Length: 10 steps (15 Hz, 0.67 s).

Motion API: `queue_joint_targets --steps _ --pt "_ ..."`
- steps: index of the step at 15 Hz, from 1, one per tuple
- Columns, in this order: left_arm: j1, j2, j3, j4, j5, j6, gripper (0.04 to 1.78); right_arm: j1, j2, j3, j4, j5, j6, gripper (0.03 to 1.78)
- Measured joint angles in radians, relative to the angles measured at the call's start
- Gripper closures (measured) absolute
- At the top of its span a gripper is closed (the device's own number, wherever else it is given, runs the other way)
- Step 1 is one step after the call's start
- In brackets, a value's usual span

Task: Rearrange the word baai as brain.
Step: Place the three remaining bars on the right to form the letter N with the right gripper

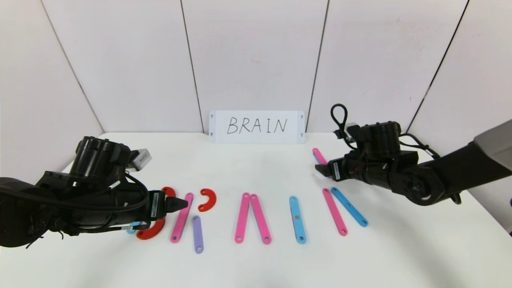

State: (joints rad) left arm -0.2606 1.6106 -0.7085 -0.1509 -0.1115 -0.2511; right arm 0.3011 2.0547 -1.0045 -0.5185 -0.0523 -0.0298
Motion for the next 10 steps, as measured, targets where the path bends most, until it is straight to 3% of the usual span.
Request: queue_joint_targets --steps 6,10 --pt "0.0 0.0 0.001 0.0 0.0 0.0 0.08 -0.002 0.159 -0.212 0.083 0.004 0.046 0.1" --pt "0.0 0.0 0.002 0.0 0.0 0.0 0.08 -0.004 0.2 -0.227 0.084 0.021 0.05 0.43"
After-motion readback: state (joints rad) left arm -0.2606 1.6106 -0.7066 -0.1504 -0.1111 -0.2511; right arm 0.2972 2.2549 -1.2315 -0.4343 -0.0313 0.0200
